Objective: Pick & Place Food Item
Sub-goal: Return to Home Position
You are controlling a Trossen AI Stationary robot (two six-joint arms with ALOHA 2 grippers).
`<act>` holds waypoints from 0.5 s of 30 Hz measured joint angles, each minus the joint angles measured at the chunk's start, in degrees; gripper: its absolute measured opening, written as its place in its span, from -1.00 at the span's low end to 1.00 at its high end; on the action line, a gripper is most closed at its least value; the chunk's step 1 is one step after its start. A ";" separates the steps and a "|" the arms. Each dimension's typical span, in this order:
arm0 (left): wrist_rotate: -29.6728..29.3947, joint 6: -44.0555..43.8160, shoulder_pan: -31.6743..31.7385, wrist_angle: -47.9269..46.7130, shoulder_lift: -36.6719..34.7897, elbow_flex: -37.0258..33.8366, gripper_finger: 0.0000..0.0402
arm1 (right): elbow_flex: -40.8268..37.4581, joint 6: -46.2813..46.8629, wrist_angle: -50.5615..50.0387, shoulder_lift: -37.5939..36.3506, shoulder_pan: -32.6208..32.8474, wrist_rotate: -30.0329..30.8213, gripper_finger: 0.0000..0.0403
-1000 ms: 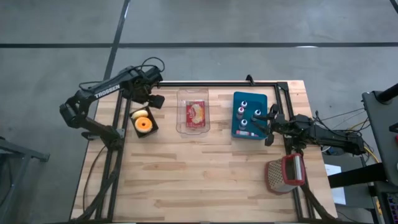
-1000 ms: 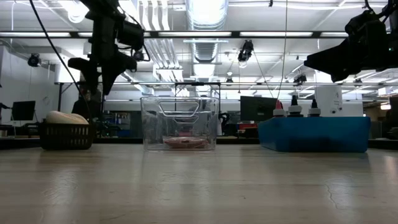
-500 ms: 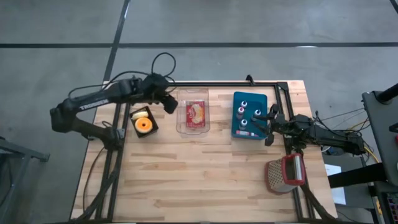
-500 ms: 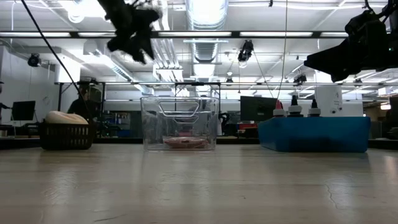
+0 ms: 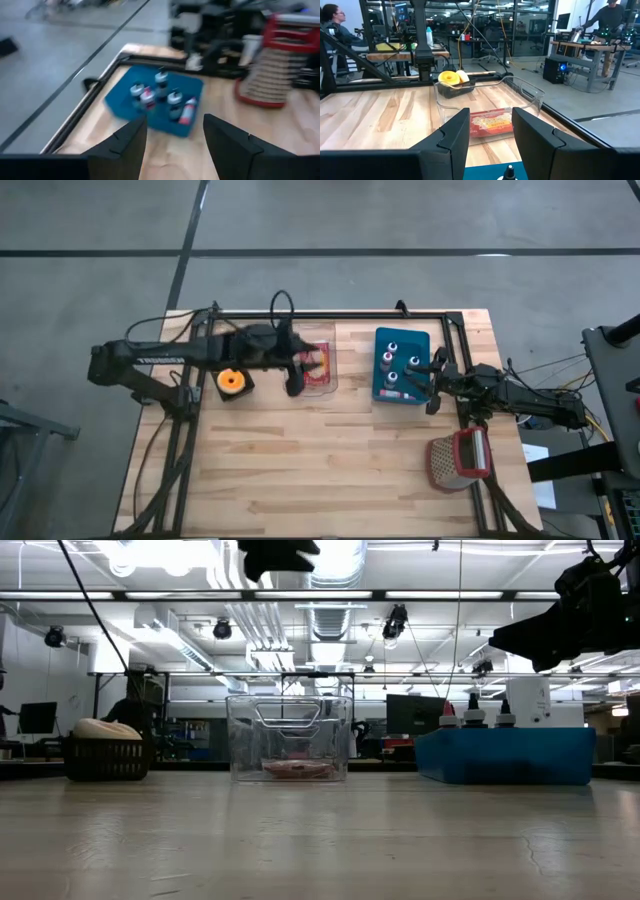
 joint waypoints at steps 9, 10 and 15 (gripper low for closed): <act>-1.87 4.69 -5.26 21.02 -5.65 -14.88 0.00 | 0.00 -0.02 -0.02 0.02 0.00 0.00 -0.30; -1.86 4.61 -5.26 22.40 -6.49 -16.68 0.00 | 0.00 0.09 -0.02 0.02 0.02 -0.02 -0.30; -1.35 6.10 -5.31 24.70 -12.15 -23.20 0.00 | 0.00 0.08 -0.02 0.02 0.02 0.00 -0.30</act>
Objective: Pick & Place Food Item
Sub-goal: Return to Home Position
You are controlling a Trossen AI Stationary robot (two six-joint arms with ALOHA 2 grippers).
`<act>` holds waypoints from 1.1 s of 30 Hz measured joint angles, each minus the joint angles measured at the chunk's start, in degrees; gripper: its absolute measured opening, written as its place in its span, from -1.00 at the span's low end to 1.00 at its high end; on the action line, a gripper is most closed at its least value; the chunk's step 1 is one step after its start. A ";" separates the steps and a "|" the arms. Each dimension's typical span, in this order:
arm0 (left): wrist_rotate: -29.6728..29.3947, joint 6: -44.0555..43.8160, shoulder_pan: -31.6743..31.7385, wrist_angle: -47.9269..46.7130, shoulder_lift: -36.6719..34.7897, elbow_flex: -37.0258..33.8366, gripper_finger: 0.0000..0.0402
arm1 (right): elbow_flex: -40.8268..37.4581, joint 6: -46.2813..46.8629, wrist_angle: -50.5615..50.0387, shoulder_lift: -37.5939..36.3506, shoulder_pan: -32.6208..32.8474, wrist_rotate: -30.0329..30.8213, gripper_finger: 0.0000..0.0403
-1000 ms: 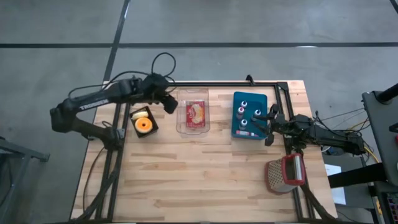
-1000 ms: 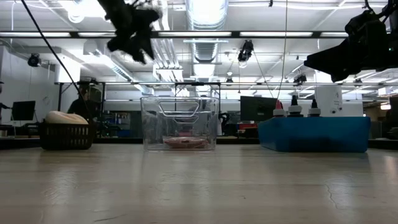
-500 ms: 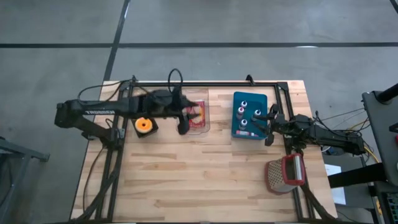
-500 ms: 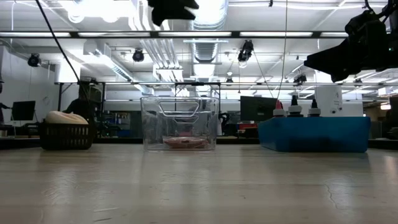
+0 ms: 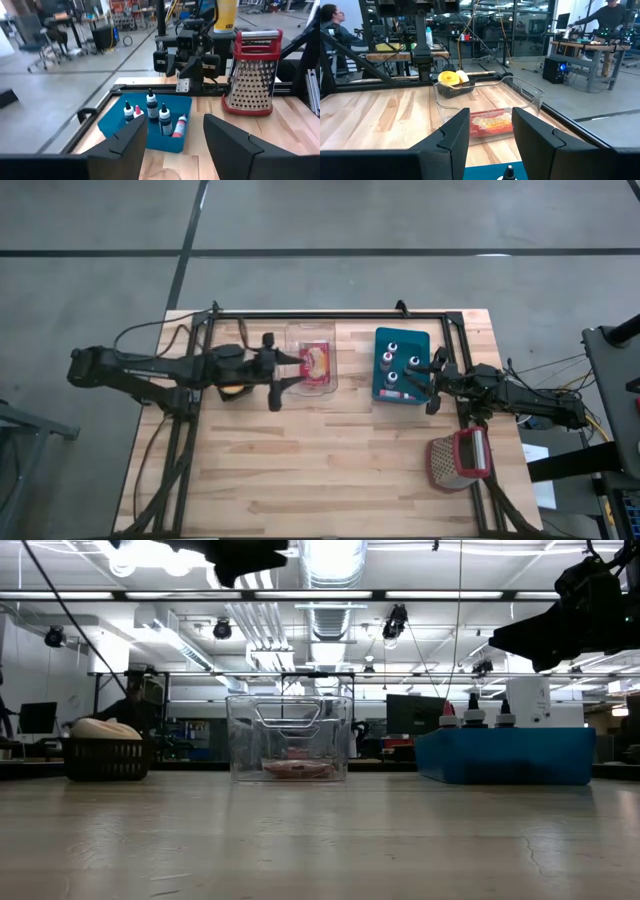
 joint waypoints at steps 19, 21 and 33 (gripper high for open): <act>2.11 9.61 -0.26 26.66 -30.06 -33.61 -0.01 | 0.00 0.00 0.00 0.00 0.00 0.00 -0.30; 2.11 9.42 -0.26 26.88 -33.56 -35.50 -0.01 | 0.00 -0.12 0.00 0.00 0.01 -0.01 -0.30; 8.36 9.68 -0.28 27.91 -49.82 -45.93 -0.01 | 0.00 0.00 0.00 -0.02 0.00 0.00 -0.30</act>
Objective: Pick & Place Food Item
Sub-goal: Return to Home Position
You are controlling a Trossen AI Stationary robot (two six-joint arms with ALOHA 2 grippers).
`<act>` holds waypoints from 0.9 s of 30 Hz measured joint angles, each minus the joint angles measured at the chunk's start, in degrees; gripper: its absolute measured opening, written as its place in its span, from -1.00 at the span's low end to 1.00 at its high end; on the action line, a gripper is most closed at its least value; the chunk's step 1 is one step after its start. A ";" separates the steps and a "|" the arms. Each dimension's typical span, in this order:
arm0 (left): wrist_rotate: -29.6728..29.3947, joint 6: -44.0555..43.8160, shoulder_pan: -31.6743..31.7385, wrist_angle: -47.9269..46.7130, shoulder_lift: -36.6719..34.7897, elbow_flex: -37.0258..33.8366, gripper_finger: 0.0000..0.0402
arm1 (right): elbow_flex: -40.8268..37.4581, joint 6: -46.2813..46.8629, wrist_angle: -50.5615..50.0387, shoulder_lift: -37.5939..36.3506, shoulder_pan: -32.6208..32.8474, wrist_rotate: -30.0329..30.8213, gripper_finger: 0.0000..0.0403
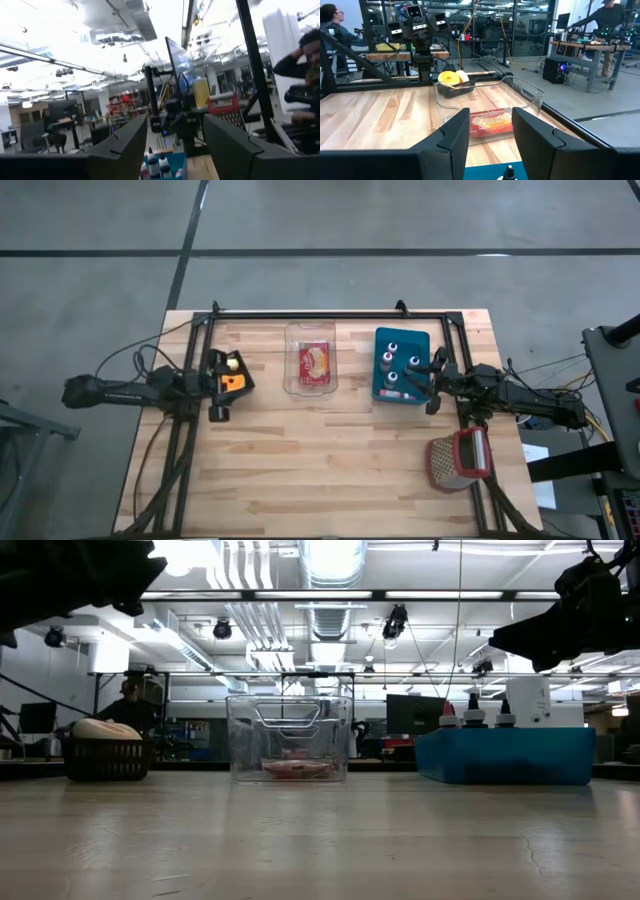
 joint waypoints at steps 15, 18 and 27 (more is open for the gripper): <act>-0.70 2.36 -0.07 -17.72 -15.69 -0.03 -0.01 | 0.00 0.01 0.00 -0.01 0.01 0.00 -0.30; -0.71 2.29 -0.25 -19.73 -15.73 -0.03 -0.01 | 0.00 -0.07 0.03 -0.01 0.01 -0.03 -0.30; -5.88 1.40 -0.35 -25.49 -15.74 -0.03 -0.01 | 0.00 -0.11 -0.33 -0.03 0.00 0.02 -0.30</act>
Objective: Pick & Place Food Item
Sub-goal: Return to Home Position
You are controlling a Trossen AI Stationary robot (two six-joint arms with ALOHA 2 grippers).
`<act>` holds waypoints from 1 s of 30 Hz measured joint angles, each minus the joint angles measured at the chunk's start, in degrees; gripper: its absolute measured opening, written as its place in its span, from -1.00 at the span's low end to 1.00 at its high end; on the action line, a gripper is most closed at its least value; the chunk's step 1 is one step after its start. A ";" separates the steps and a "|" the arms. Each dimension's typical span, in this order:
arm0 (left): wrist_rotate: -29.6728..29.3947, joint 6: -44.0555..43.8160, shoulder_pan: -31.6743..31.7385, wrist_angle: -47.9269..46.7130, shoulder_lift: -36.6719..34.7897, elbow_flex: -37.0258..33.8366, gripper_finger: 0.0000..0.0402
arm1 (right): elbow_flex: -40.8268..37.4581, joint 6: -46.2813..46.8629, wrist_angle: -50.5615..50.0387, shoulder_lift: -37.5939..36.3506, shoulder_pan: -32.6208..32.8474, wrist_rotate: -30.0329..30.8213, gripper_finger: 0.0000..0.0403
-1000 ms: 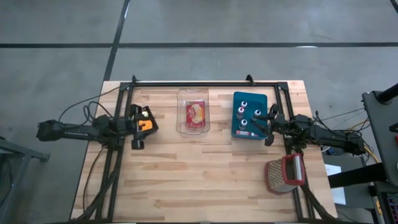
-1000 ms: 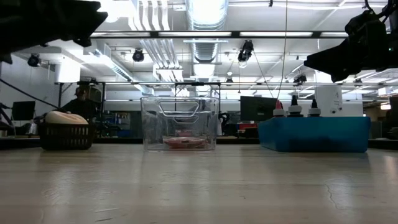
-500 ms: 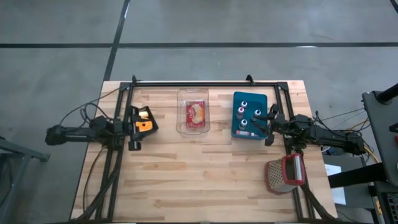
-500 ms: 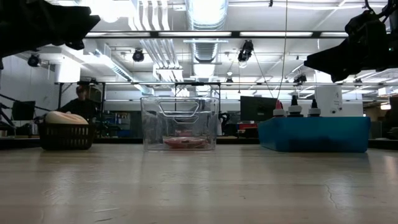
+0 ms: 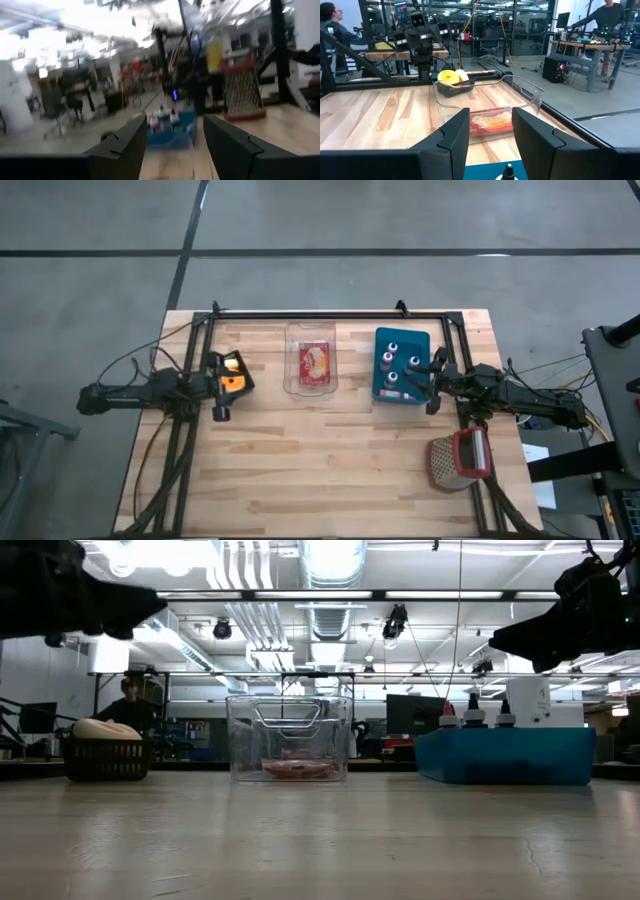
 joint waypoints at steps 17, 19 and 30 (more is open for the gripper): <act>-1.09 -1.88 0.03 -8.59 0.24 0.00 -0.01 | 0.00 0.12 -0.04 0.02 -0.01 0.00 -0.30; -1.08 -1.88 0.03 -8.59 0.24 0.00 -0.01 | 0.00 -0.01 -0.04 0.02 0.01 0.00 -0.30; -1.08 -1.87 0.03 -8.59 0.24 -0.02 -0.01 | 0.00 0.03 -0.04 0.02 0.01 0.00 -0.30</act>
